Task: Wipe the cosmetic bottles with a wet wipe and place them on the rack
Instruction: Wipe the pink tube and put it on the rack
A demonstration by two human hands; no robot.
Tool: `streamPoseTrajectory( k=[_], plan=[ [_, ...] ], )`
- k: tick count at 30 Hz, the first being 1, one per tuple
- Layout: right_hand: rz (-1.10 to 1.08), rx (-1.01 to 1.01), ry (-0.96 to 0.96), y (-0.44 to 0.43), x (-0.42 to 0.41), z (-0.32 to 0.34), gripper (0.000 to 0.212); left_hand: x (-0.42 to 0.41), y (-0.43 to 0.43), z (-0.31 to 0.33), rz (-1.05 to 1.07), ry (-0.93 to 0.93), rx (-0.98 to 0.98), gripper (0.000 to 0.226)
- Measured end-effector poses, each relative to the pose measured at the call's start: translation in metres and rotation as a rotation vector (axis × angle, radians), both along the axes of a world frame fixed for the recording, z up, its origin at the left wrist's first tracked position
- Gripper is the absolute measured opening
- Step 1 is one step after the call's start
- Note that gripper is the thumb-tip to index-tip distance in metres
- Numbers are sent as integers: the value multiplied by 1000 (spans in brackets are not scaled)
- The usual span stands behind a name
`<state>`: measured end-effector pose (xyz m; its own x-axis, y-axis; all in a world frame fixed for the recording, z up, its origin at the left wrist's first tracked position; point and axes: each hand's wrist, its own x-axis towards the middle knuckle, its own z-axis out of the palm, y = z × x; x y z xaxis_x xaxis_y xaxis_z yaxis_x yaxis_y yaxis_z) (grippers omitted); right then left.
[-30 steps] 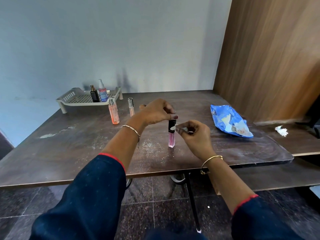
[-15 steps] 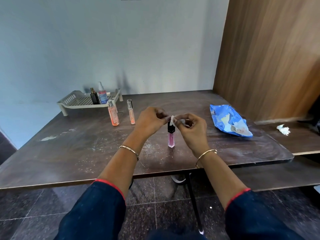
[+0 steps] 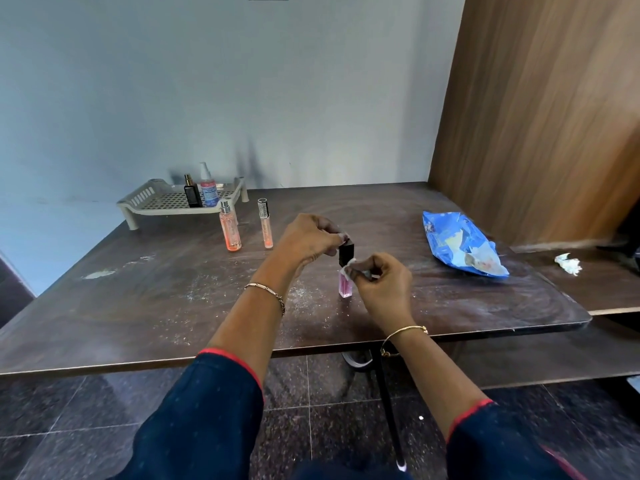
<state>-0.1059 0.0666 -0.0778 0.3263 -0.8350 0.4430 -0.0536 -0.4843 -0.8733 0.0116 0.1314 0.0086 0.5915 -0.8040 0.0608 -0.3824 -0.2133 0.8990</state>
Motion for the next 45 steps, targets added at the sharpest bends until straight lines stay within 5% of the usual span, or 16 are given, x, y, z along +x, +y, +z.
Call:
streamPoseTrajectory(
  k=[8, 14, 21, 28, 38, 45],
  plan=[
    [-36, -93, -27, 2, 2, 14, 36, -4, 1, 1, -9, -13, -12, 11],
    [45, 41, -56, -3, 0, 7, 15, -4, 0, -1, -31, 0, -22, 8],
    [-11, -15, -18, 1, 3, 5, 17, -3, -3, 2, -67, -112, 24, 8],
    [22, 279, -262, 7, -7, 5, 16, 3, -3, 6, -169, -121, 63, 9],
    [57, 327, -408, 12, -3, 18, 9, -4, -3, -8, 35, -247, 9, 16],
    [-41, 154, -361, 20, 12, 23, 20, -9, -5, -7, 85, 28, -39, 25]
  ],
)
